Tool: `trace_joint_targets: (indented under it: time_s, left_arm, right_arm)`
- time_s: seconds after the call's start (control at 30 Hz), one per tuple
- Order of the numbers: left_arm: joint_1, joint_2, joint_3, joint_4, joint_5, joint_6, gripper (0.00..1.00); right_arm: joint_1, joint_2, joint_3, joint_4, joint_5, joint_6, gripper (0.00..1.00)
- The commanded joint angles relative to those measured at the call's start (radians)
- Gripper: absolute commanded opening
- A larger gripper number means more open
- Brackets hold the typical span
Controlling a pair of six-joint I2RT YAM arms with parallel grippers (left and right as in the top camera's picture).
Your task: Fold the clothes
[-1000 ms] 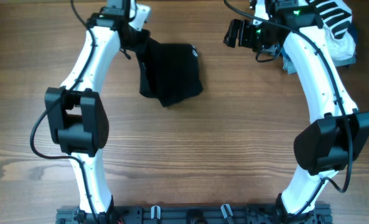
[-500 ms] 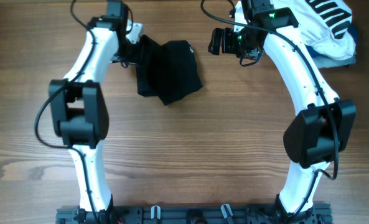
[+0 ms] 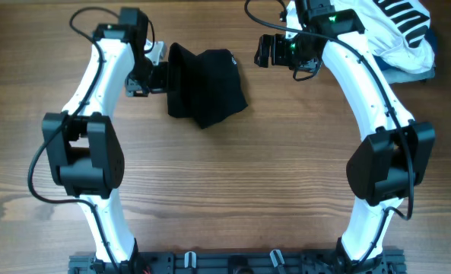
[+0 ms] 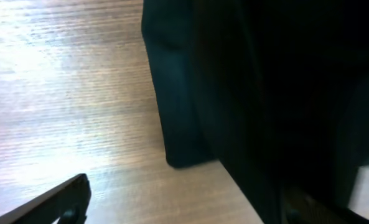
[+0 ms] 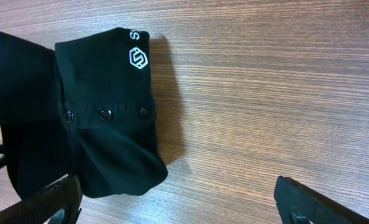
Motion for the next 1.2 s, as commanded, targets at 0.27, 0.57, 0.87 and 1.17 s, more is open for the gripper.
trace_joint_targets:
  time_s: [0.27,0.57,0.87,1.17]
  left_arm:
    - [-0.032,0.002,-0.083,0.177,0.066,-0.129,0.04]
    - [0.102,-0.04,-0.084,0.035,-0.056,-0.124,0.04]
    - [0.112,0.045,-0.266,0.262,-0.052,-0.121,0.22]
    - [0.178,0.072,-0.293,0.269,-0.179,-0.182,0.61]
  right_arm:
    - [-0.002,0.007,0.006,-0.002,-0.024,-0.017,1.0]
    - [-0.001,0.007,0.006,0.005,-0.024,-0.017,1.0]
    - [-0.001,0.008,0.006,0.008,-0.024,-0.016,1.0]
    - [0.001,0.008,0.006,-0.01,-0.107,-0.1,1.0]
